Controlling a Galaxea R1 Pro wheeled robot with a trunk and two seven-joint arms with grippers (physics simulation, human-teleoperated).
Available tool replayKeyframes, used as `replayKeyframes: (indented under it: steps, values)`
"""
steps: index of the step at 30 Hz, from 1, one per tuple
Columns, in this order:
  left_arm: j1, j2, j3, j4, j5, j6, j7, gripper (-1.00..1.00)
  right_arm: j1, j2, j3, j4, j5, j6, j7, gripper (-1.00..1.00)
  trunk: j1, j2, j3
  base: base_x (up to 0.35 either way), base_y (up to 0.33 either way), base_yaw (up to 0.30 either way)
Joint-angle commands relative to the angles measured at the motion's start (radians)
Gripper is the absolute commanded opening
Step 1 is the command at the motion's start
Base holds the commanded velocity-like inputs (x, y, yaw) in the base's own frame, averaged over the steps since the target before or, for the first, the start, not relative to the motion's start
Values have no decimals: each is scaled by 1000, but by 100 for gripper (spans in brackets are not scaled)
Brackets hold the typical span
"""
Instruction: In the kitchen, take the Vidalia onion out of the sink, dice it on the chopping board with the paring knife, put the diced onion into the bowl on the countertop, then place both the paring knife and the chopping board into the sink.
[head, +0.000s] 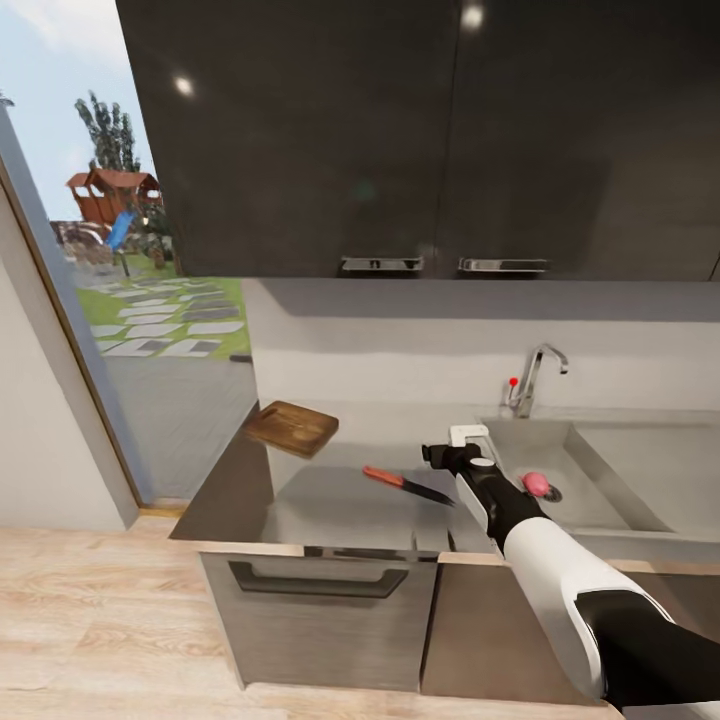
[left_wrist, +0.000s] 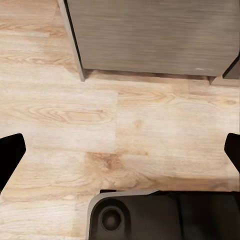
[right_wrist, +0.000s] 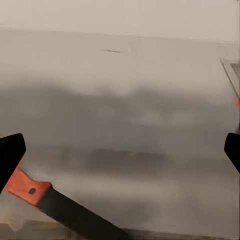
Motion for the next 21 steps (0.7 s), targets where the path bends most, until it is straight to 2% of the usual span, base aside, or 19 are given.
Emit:
replayKeyframes:
  steps: [1,8,15,21]
  values:
    - [0,0,0,-1,2,-1,0,100,-1,0,5,-1,1,6,-5,100,1,-2,-2,293,0,0]
    - [0,0,-1,1,2,-1,0,100,-1,0,5,27,2,1,-5,100,1,-2,-2,181,0,0]
    - [0,0,0,2,2,0,0,100,-1,-2,5,64,2,-34,-5,100,1,-2,-2,18,0,0]
    - [0,0,0,3,2,0,0,100,-1,-16,5,82,2,-37,-4,100,1,-2,-2,0,0,0]
